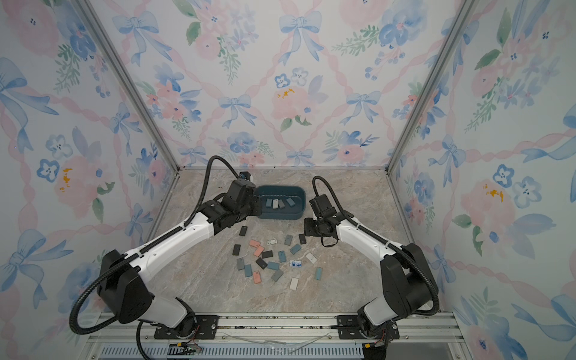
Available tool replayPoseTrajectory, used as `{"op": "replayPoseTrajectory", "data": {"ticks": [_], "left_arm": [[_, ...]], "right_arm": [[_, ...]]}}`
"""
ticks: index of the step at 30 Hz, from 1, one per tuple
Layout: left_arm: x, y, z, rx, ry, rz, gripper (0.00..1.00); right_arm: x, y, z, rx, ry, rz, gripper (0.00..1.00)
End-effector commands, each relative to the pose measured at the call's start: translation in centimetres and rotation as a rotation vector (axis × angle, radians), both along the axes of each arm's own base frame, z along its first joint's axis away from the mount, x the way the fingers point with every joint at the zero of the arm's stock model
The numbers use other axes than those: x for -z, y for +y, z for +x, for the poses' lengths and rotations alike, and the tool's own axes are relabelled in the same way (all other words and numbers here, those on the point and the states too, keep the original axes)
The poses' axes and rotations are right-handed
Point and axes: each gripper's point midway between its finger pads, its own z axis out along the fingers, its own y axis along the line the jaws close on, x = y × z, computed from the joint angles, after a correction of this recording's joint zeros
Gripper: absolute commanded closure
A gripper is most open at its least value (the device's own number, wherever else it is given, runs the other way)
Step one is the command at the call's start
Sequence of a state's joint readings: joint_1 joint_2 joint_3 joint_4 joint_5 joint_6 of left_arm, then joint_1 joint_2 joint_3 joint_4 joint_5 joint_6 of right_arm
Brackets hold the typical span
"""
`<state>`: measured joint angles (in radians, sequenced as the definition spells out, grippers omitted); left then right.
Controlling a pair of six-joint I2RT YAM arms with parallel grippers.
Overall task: Put the eraser in the storage box
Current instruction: Pick up the eraser from the center of the board.
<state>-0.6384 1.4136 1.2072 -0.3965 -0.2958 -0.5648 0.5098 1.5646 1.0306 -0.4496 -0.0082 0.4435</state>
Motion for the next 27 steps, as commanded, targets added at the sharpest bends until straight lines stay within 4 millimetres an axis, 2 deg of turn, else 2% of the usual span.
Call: {"op": "replayPoseTrajectory", "data": {"ticks": [1,5,11,27], "left_arm": [[-2.1,1.6,-1.0,-0.059,-0.095,-0.074,0.60],[-3.0,3.3,-3.0,-0.077,-0.149,-0.131,0.59],[-3.2,5.0,-4.7,-0.095,-0.187,-0.154,0.59],[-1.7,5.6,-5.6,-0.109,-0.163,-0.169,0.59]], "right_arm": [[0.9,1.5,0.3,-0.014,0.021,0.013,0.40],[2.7,2.1,0.3,-0.025,0.057,-0.012,0.39],[3.9,2.5,0.7,-0.020,0.066,-0.028,0.38],[5.7,2.9,1.1,-0.025,0.104,-0.078,0.41]]}}
